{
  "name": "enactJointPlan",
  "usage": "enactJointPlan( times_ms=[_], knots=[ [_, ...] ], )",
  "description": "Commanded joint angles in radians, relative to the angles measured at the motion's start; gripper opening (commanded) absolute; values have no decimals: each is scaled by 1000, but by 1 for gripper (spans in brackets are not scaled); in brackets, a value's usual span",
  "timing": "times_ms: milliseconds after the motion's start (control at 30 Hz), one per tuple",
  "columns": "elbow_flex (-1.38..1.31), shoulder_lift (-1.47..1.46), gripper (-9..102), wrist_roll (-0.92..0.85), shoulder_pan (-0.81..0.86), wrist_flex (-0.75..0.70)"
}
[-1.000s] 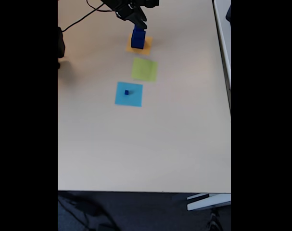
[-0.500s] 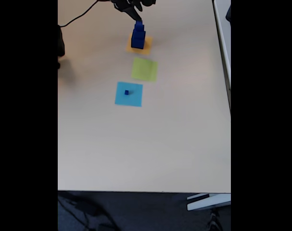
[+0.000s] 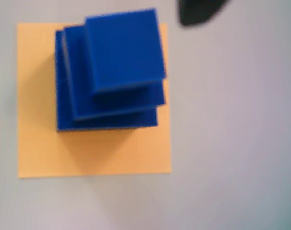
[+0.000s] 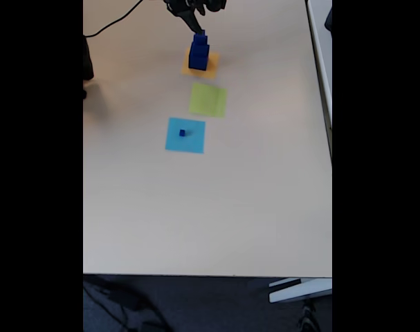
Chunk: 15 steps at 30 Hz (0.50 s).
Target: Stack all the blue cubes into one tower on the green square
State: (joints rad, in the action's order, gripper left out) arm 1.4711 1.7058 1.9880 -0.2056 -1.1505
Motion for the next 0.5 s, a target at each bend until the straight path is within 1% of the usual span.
enactJointPlan(
  times_ms=[0,467],
  knots=[
    [-66,-6,28,11,-20,-2],
    [-147,-144,30,2,-58,-2]
  ],
)
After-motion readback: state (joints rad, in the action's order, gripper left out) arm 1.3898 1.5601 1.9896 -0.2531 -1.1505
